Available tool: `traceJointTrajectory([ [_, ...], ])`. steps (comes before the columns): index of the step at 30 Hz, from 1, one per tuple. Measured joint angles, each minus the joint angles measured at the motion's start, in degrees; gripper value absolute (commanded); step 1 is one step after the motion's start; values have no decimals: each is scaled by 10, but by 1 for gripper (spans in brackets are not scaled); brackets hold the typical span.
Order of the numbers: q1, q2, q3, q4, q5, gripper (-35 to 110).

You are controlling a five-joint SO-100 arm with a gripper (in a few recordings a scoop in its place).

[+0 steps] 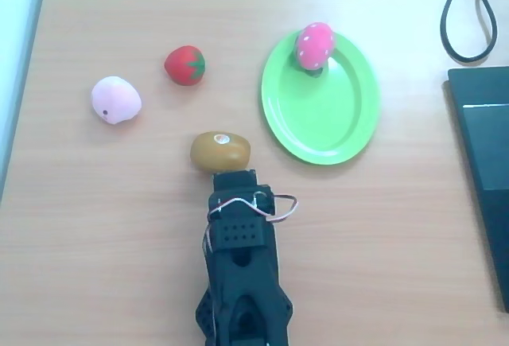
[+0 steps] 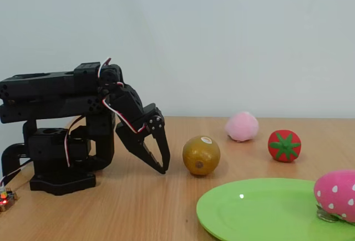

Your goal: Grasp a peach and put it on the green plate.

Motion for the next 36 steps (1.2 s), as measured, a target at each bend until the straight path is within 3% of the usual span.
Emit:
traceJointTrajectory([
  [18,-3,3,-15,3,-13,-8],
  [36,-47,3,-149,19,-22,-8],
])
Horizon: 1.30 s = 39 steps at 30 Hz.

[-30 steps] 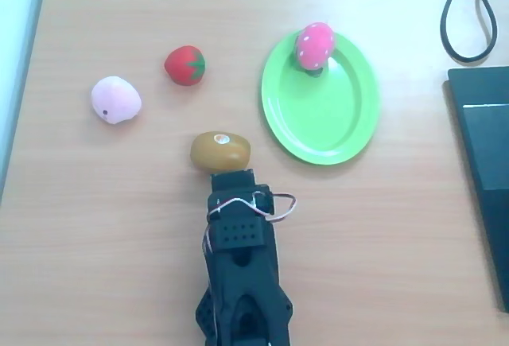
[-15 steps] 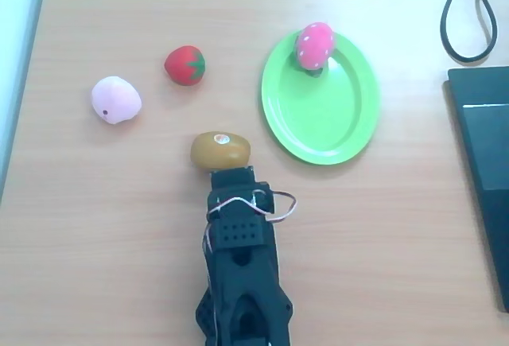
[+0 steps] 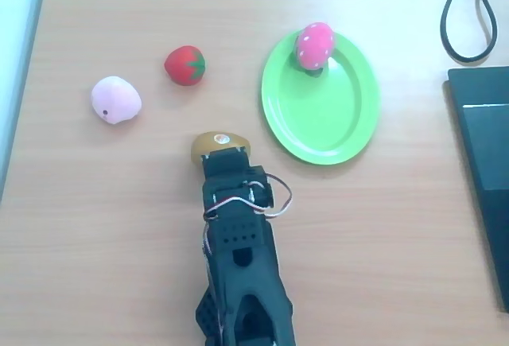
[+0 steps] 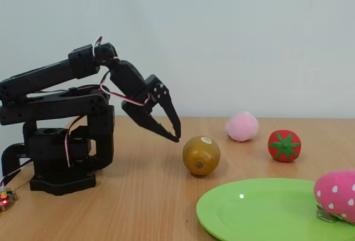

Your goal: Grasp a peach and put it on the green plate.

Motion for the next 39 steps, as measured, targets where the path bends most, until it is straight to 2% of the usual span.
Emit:
traceJointTrajectory([
  [12,-34,-52,-145,12,26,-8],
  [27,-104,-425,-455,-9,76,-8],
  [33,-124,-542,-528,7,19,-7],
  [39,-142,-659,-591,48,-18,3],
])
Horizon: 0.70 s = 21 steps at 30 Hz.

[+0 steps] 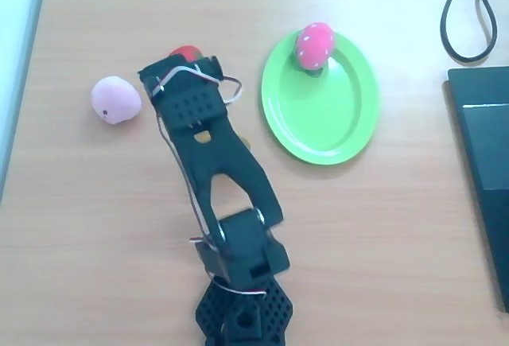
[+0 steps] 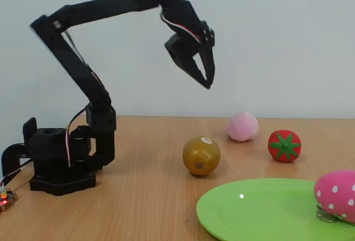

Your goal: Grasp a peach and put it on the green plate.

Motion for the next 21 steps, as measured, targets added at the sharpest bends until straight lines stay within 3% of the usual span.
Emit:
traceJointTrajectory([
  [5,-2,-75,-25,2,-3,18],
  [21,-35,-232,-139,4,-60,42],
])
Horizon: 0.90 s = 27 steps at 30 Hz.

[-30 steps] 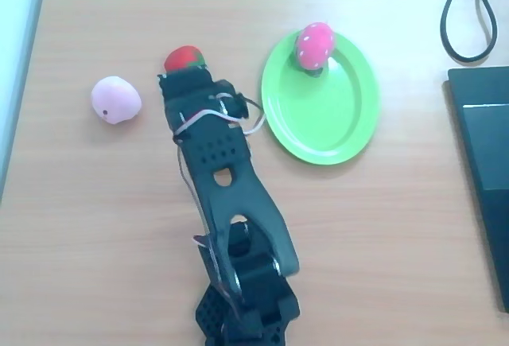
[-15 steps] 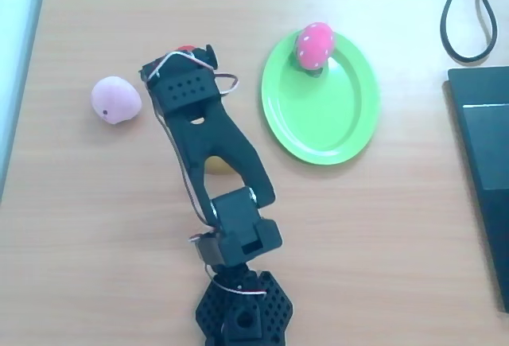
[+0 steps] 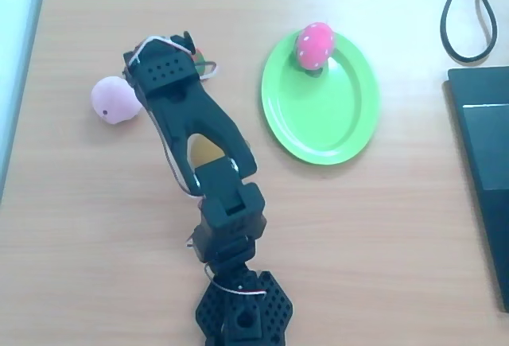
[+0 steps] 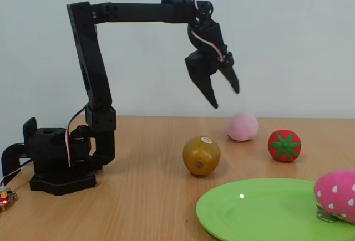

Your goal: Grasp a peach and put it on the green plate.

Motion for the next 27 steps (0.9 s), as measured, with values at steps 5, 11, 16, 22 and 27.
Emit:
traceJointTrajectory([
  [5,-21,-51,-67,18,-14,44],
  [11,-22,-119,-132,35,-15,44],
  [16,-22,-182,-182,47,-25,45],
  [22,-23,-252,-235,50,-25,47],
  [27,-23,-285,-265,50,-24,48],
])
